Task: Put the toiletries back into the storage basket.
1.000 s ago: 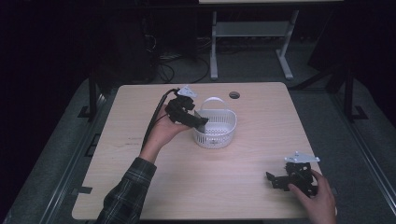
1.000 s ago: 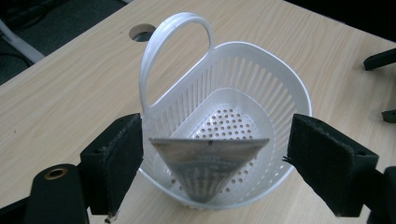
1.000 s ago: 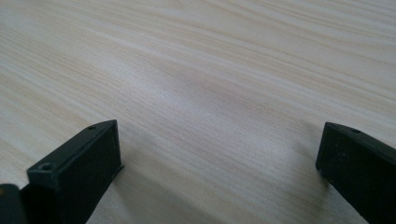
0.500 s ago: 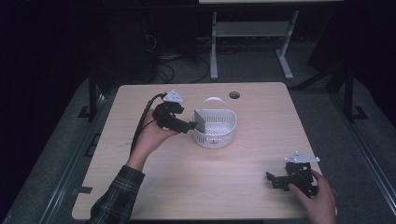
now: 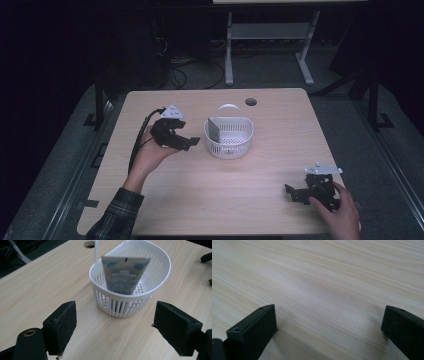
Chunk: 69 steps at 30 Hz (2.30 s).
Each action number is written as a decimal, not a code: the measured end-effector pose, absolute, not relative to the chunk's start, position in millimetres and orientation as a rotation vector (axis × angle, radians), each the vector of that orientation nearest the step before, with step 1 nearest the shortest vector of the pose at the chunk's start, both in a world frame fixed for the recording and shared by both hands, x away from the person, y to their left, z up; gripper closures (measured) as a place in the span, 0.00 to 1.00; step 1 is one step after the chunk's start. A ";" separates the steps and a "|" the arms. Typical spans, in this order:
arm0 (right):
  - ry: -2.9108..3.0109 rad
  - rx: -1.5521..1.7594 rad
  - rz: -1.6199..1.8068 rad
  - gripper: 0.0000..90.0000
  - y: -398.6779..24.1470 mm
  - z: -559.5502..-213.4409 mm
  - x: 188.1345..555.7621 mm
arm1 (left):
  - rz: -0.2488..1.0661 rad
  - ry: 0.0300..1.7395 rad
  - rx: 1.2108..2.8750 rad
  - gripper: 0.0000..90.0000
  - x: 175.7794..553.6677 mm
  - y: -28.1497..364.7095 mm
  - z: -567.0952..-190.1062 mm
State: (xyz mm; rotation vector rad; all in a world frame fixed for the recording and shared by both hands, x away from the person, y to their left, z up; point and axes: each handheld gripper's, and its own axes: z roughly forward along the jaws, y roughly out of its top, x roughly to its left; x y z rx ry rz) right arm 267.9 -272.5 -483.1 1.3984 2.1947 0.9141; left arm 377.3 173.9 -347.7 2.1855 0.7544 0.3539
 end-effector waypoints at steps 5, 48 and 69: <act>2.195 1.398 0.914 0.00 -272.5 -483.1 267.9 | 0.354 0.776 2.183 0.18 369.4 185.3 -354.9; 2.194 1.399 0.914 0.00 -272.4 -483.1 267.8 | 0.387 0.888 2.169 0.15 297.2 262.3 -432.3; 2.194 1.398 0.914 0.00 -272.4 -483.2 267.9 | 0.441 0.989 2.228 0.14 278.5 288.9 -468.3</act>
